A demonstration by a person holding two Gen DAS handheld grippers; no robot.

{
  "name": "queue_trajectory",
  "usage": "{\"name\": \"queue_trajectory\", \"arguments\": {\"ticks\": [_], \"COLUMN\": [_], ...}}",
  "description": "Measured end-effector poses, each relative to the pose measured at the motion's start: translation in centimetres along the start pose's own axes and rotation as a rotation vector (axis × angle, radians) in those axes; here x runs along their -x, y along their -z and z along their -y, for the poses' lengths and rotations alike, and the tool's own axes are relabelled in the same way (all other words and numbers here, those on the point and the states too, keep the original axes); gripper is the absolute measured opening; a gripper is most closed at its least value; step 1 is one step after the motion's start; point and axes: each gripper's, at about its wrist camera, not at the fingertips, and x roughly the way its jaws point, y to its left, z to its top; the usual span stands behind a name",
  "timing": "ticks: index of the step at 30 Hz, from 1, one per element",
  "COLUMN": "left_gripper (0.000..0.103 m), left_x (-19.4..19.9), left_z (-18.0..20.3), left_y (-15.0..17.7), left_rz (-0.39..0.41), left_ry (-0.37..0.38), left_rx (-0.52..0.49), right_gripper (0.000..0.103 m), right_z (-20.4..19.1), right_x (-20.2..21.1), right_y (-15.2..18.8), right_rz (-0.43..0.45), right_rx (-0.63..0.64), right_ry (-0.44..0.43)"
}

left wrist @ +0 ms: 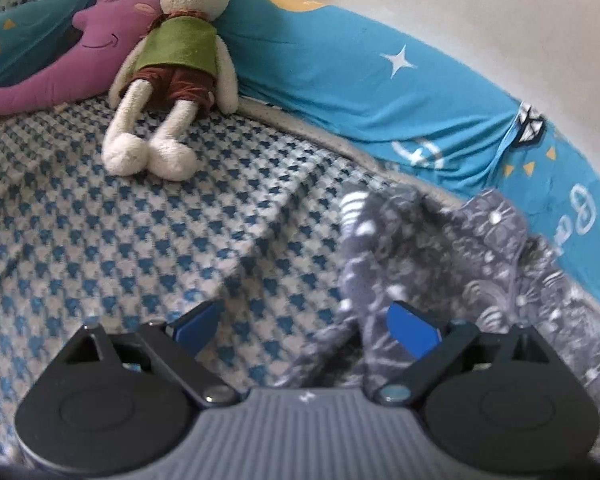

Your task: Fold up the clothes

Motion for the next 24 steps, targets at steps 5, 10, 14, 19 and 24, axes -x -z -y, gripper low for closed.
{"name": "queue_trajectory", "arguments": {"ticks": [5, 10, 14, 19, 24], "left_gripper": [0.096, 0.096, 0.096, 0.099, 0.099], "left_x": [0.0, 0.1, 0.1, 0.0, -0.2], "left_z": [-1.0, -1.9, -2.7, -3.5, -4.2], "left_y": [0.0, 0.0, 0.1, -0.1, -0.3], "left_rz": [-0.007, -0.014, -0.020, -0.035, -0.053], "left_ry": [-0.022, -0.044, -0.061, -0.079, -0.096], "left_rx": [-0.013, -0.025, -0.036, -0.036, -0.033], "right_gripper": [0.037, 0.038, 0.038, 0.042, 0.052], "right_z": [-3.0, -6.0, -8.3, -11.2, -14.0], "right_x": [-1.8, -4.3, -6.0, -7.8, -9.7], "right_y": [1.5, 2.9, 3.8, 4.3, 4.2], "right_rz": [-0.065, -0.114, -0.155, -0.171, -0.153], "right_rx": [0.077, 0.127, 0.154, 0.205, 0.282], "right_ry": [-0.118, -0.217, -0.268, -0.319, -0.344]}}
